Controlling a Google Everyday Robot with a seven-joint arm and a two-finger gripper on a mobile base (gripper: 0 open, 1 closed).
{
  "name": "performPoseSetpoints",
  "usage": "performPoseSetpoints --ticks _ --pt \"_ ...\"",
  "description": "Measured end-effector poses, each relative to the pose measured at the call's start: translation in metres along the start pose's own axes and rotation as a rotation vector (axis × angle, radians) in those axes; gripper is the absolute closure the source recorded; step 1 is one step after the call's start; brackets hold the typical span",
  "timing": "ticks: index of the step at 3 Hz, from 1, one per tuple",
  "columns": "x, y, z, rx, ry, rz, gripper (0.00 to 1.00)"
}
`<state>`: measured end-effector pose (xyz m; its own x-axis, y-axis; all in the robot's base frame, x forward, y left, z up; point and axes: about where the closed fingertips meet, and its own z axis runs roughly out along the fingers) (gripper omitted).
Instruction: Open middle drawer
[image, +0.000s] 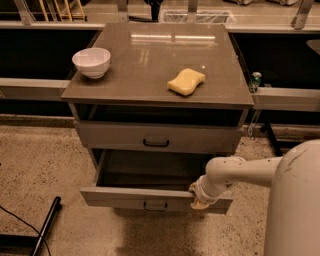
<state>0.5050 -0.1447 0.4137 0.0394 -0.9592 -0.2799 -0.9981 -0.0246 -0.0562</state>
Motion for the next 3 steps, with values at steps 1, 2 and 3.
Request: performPoseSetpoints --ticks 1,2,3 --pt "0.0002 -0.0023 -0.0007 -0.007 0.003 0.004 0.83" --pt "0.0006 -0.0012 -0.0029 -0.024 0.012 0.015 0.77" --pt "0.0005 -0.0011 -0.0029 -0.024 0.012 0.015 0.58"
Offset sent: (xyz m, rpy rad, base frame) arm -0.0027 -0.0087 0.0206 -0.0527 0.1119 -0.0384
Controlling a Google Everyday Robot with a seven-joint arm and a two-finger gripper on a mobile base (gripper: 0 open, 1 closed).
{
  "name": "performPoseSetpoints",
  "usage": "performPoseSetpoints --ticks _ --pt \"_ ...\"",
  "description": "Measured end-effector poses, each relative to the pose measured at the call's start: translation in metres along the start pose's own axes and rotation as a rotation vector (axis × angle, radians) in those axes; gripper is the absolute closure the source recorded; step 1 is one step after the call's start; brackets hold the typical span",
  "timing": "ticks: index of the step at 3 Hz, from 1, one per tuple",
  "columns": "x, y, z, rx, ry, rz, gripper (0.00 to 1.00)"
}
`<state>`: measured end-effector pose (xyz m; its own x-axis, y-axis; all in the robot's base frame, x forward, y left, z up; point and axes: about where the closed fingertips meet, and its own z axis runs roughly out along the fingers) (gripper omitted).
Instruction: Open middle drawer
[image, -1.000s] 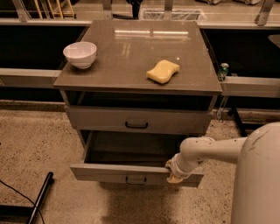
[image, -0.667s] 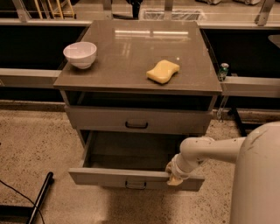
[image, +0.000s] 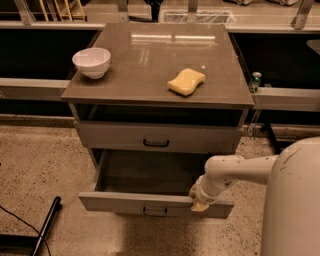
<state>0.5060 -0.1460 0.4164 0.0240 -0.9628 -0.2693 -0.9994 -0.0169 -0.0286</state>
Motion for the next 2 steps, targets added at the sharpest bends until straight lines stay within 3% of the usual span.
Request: performPoseSetpoints --ticks 1,2 --pt "0.0000 0.0000 0.0000 0.000 0.000 0.000 0.36" --pt "-0.0002 0.0015 0.0002 0.000 0.001 -0.004 0.04"
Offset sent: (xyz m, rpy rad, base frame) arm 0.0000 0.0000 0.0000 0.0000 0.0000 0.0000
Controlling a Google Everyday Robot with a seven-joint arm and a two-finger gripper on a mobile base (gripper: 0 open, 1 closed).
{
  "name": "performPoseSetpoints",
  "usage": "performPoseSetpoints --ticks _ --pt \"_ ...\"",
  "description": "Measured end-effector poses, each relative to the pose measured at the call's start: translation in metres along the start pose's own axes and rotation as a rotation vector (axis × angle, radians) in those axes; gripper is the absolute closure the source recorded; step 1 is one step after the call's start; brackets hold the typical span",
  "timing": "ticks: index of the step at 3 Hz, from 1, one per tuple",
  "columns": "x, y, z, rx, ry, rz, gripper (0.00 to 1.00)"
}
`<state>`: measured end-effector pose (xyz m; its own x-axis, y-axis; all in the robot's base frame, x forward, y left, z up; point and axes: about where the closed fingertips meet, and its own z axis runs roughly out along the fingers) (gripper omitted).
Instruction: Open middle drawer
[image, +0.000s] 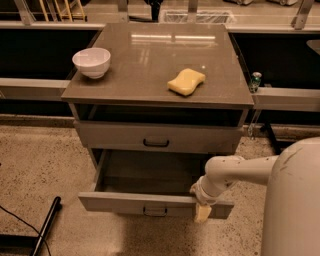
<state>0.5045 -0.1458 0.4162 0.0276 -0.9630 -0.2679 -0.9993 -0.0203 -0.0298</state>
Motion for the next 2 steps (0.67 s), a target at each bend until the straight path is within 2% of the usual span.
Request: performPoseSetpoints --ticks 1,2 --pt "-0.001 0.008 0.001 0.002 0.008 -0.020 0.00" --pt "-0.002 0.027 0.005 -0.022 0.025 -0.047 0.19"
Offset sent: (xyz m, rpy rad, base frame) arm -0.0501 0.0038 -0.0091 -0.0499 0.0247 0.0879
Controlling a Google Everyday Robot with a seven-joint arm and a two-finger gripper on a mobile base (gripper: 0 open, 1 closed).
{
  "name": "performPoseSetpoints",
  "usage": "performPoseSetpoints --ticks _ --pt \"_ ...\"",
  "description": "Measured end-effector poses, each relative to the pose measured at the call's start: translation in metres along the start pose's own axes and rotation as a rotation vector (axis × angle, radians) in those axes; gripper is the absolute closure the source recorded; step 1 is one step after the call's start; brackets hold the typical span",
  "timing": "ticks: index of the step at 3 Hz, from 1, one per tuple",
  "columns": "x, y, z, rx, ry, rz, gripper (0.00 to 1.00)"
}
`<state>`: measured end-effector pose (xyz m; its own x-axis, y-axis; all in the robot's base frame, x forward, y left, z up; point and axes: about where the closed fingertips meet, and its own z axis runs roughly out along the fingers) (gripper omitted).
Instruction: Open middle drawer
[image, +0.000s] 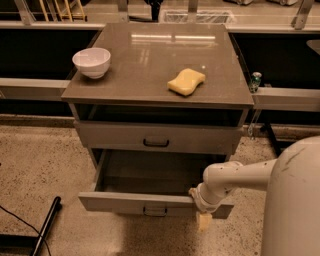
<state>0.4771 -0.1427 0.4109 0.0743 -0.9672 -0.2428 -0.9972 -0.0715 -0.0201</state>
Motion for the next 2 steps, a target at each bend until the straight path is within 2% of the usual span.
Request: performPoseSetpoints --ticks 1,2 --pt "-0.0003 0.0131 0.0052 -0.027 0.017 -0.017 0.42" --pt "-0.0016 0.0155 0.0047 -0.031 0.017 -0.026 0.52"
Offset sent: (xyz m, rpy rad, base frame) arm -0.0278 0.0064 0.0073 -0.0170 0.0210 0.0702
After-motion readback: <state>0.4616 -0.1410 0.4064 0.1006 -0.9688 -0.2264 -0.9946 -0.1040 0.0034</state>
